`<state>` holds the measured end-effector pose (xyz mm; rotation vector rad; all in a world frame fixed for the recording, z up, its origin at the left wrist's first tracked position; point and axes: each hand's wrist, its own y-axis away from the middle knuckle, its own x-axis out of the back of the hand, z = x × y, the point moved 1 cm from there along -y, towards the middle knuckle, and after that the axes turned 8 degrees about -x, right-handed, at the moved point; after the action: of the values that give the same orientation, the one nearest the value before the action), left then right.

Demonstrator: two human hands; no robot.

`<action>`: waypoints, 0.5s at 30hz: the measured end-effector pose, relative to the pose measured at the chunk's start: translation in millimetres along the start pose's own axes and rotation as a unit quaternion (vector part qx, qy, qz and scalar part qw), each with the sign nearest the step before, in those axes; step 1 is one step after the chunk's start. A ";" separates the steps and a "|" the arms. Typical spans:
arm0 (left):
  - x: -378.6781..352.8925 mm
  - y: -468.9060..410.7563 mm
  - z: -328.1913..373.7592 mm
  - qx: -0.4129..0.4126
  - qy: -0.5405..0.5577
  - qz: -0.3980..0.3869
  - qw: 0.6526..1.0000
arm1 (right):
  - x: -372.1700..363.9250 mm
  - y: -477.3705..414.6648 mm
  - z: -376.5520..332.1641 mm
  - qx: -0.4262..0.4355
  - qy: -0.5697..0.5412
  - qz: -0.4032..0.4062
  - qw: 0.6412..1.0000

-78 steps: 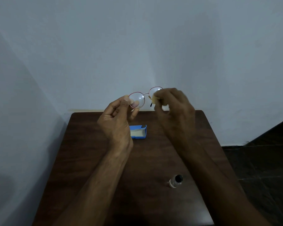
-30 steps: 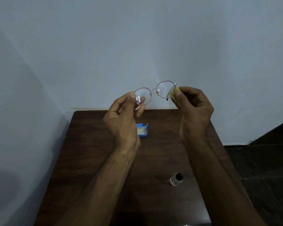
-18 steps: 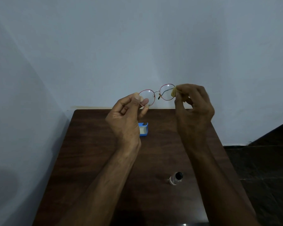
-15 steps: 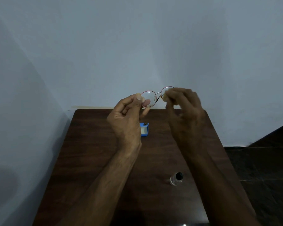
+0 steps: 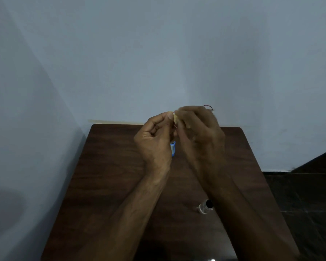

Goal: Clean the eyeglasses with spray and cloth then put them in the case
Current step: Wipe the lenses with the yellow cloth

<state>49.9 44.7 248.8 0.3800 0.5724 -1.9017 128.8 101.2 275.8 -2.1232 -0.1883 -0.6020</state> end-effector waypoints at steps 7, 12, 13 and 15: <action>1.6 3.7 1.5 -0.028 -0.023 -0.026 0.999 | 2.7 -9.2 -0.9 -0.030 0.019 0.006 0.999; 0.4 6.5 4.9 -0.025 0.002 -0.026 0.999 | 10.0 -11.6 5.8 -0.050 0.029 0.025 0.998; 0.1 6.7 4.9 -0.030 0.000 -0.027 0.999 | 10.3 -13.7 7.0 -0.056 0.026 0.032 0.998; 1.1 5.7 4.7 -0.044 -0.009 -0.030 0.999 | 8.2 -10.8 1.5 -0.048 0.008 0.024 0.999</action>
<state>54.7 39.4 250.9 0.2908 0.6602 -1.9275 132.7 108.0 287.0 -2.2079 -0.1001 -0.6105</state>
